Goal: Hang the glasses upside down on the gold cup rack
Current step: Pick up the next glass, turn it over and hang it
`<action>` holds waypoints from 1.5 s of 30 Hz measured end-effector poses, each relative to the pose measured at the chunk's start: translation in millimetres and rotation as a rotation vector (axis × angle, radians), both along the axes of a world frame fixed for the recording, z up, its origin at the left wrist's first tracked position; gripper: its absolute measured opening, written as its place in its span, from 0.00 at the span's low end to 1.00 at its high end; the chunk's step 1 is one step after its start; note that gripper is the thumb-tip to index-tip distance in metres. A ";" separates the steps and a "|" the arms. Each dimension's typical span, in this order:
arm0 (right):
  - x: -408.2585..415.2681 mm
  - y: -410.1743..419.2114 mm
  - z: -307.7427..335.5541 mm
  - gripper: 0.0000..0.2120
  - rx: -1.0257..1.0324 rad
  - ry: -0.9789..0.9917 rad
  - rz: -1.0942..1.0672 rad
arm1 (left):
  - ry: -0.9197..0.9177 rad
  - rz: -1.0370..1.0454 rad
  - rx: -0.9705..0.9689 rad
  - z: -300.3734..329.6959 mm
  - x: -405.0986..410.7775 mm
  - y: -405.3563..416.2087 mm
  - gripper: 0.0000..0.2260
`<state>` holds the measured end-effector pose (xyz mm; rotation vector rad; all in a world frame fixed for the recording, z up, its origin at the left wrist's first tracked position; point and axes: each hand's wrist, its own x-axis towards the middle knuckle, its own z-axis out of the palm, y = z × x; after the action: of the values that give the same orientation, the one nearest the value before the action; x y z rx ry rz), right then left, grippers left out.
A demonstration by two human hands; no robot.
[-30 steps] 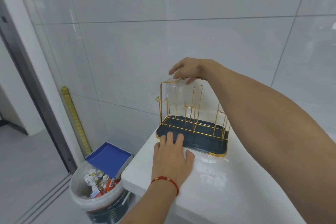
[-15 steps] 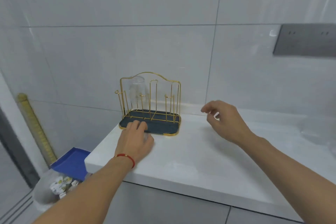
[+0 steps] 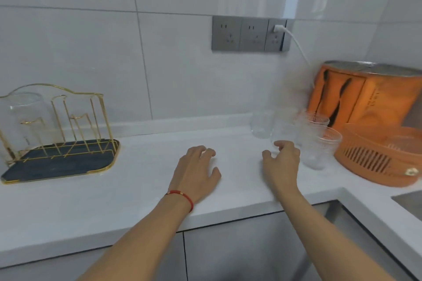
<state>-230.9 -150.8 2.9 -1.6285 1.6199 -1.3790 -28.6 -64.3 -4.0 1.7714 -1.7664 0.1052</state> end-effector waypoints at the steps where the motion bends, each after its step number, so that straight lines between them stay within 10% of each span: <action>1: -1.2 1.0 -0.1 0.16 -0.012 -0.042 -0.044 | 0.005 0.008 0.012 -2.1 1.6 -1.4 0.19; 10: -24.4 -16.8 4.3 0.50 -0.139 -0.141 -0.515 | 0.010 0.022 0.012 -6.9 4.8 0.1 0.20; 19: -40.2 -34.5 -0.5 0.44 -0.107 -0.255 -0.610 | 0.048 0.017 0.014 -5.3 4.8 2.3 0.21; 25: -19.4 20.8 11.9 0.43 -0.226 -0.351 -0.047 | 0.160 -0.050 0.026 5.0 1.1 10.2 0.20; 33: 51.9 73.4 37.7 0.42 -0.291 0.136 0.746 | 0.969 -0.122 -0.055 54.7 -0.5 56.4 0.29; 38: 89.7 91.4 46.1 0.30 0.320 -0.311 1.058 | 1.349 -0.106 -0.077 65.5 45.2 95.5 0.24; 42: 126.2 99.8 52.0 0.20 0.472 -0.543 1.088 | 1.312 -0.145 -0.059 62.5 88.5 117.8 0.22; 45: 152.2 96.0 73.9 0.19 0.321 -0.469 0.942 | 0.849 0.119 -0.100 52.6 133.6 130.0 0.16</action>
<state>-78.7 -54.8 76.8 -1.4168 0.5982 -0.8358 105.0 65.7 48.6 1.5128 -1.0210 -0.4408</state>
